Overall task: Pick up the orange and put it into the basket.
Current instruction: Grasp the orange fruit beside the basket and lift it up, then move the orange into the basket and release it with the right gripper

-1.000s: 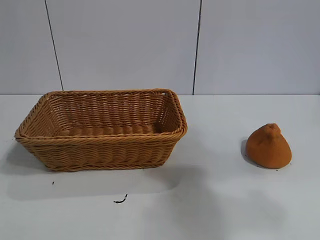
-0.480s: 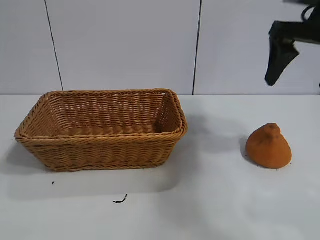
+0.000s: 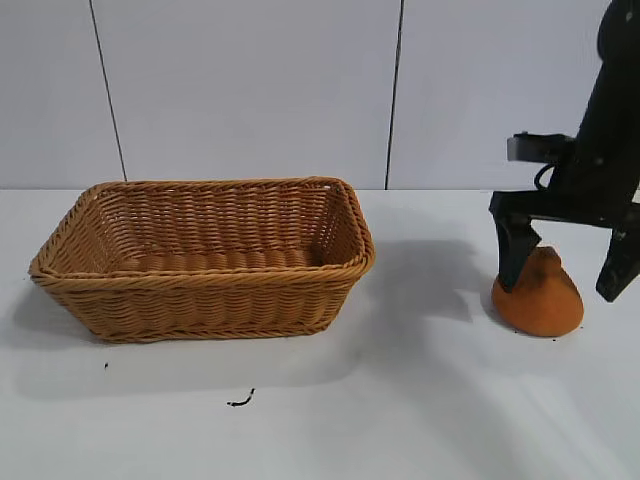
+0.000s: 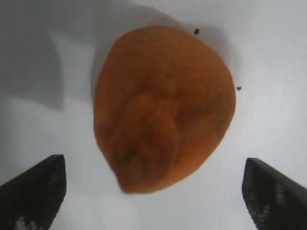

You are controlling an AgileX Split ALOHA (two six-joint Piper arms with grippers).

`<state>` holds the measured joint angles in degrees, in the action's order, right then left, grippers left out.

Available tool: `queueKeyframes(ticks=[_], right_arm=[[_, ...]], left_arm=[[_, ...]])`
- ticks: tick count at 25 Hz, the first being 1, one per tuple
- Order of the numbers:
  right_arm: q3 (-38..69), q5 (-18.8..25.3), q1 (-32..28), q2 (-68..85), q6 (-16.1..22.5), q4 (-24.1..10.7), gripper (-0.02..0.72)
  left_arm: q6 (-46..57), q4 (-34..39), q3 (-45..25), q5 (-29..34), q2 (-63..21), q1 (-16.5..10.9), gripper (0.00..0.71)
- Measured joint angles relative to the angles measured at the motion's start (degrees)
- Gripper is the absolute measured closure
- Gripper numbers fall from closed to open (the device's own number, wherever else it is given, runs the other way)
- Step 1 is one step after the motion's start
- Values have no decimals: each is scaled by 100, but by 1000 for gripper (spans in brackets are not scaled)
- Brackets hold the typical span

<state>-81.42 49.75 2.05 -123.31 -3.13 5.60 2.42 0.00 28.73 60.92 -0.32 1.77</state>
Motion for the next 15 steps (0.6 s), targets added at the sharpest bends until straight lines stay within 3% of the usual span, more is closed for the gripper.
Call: queueKeyframes(ticks=[3, 5, 6, 11, 15], right_arm=[[-2, -26, 0, 0, 44, -7, 392], [-12, 9, 0, 26, 42, -14, 613], [-13, 30, 0, 69, 17, -14, 646], [-61, 106, 0, 449, -25, -42, 645], [-664, 461, 0, 877, -25, -76, 645]], left_arm=[[0, 0, 0, 0, 0, 0, 44], [0, 0, 0, 0, 0, 0, 44], [0, 0, 0, 0, 0, 0, 44], [0, 0, 0, 0, 0, 0, 44], [0, 0, 0, 0, 0, 0, 44]])
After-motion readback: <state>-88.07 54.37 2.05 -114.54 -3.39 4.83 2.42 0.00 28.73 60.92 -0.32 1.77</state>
